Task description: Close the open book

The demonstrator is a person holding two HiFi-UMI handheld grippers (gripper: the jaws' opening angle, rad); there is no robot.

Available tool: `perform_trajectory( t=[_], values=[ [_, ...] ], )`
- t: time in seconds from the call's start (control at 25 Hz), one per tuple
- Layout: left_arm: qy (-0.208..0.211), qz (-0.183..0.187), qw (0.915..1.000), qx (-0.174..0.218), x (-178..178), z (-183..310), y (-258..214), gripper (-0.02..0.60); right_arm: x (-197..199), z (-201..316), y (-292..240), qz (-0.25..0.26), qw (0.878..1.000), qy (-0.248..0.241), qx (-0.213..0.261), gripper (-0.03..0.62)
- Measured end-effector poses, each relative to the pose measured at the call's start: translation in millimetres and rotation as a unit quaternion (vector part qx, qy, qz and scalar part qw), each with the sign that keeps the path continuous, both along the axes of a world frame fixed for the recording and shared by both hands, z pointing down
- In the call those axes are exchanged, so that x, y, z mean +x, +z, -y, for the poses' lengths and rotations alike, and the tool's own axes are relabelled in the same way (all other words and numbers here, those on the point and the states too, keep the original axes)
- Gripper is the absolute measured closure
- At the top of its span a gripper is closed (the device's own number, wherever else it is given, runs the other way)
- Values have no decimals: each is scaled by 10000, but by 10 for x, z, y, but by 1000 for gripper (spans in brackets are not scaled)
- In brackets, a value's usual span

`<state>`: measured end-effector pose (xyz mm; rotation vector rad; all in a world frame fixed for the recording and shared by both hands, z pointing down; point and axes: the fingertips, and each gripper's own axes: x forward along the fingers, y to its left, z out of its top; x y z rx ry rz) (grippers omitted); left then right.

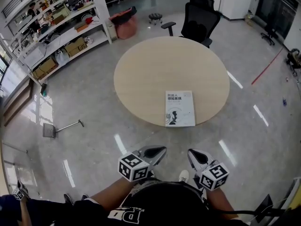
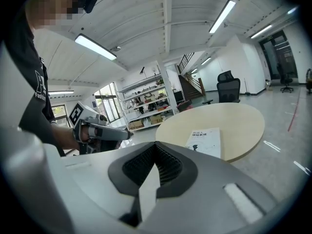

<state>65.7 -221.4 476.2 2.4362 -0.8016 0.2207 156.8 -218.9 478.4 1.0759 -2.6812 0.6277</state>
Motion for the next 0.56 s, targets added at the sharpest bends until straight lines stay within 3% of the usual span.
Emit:
perform_trajectory(
  t=[0.56],
  values=[
    [-118,-180,9997,101,-72,137,-56,574,-21,15,12,-146,9998,60,-108,588]
  ],
)
